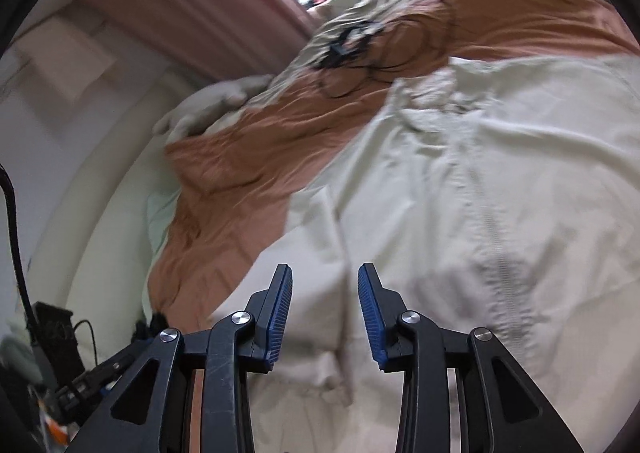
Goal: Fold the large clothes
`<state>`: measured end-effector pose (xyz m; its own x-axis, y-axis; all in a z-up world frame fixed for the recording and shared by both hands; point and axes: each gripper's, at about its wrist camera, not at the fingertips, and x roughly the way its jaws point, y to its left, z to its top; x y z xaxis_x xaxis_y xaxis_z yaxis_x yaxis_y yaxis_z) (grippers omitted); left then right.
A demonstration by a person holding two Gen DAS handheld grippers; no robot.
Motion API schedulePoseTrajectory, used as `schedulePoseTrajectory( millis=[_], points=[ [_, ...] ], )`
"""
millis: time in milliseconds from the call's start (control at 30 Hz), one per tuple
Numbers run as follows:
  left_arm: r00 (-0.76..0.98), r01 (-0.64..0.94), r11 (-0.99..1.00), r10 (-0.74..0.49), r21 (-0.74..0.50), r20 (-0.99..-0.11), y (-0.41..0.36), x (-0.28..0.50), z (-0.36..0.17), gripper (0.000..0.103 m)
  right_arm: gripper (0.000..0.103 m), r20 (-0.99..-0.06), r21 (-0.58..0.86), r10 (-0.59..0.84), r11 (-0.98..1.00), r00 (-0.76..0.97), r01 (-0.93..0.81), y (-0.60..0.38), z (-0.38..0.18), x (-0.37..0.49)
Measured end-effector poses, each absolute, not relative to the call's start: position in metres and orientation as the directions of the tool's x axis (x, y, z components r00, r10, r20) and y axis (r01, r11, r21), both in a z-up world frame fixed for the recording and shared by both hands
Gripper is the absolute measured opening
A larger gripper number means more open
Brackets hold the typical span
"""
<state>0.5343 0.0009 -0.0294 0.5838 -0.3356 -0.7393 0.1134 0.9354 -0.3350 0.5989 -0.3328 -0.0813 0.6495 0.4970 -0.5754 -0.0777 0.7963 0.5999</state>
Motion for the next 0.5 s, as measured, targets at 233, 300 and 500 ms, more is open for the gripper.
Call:
schedulePoseTrajectory(
  millis=[233, 300, 500],
  points=[
    [0.588, 0.010, 0.960, -0.231, -0.278, -0.775, 0.050, 0.509, -0.055, 0.078, 0.052, -0.620, 0.498, 0.526, 0.837, 0.582, -0.227, -0.267, -0.084, 0.598],
    [0.585, -0.013, 0.960, -0.219, -0.280, -0.781, 0.061, 0.504, -0.063, 0.078, 0.058, -0.656, 0.453, 0.517, 0.852, 0.550, -0.261, -0.246, -0.092, 0.598],
    [0.567, -0.064, 0.950, -0.218, -0.307, -0.794, 0.087, 0.492, -0.086, 0.078, 0.071, -0.730, 0.366, 0.500, 0.862, 0.466, -0.351, -0.193, -0.126, 0.601]
  ],
)
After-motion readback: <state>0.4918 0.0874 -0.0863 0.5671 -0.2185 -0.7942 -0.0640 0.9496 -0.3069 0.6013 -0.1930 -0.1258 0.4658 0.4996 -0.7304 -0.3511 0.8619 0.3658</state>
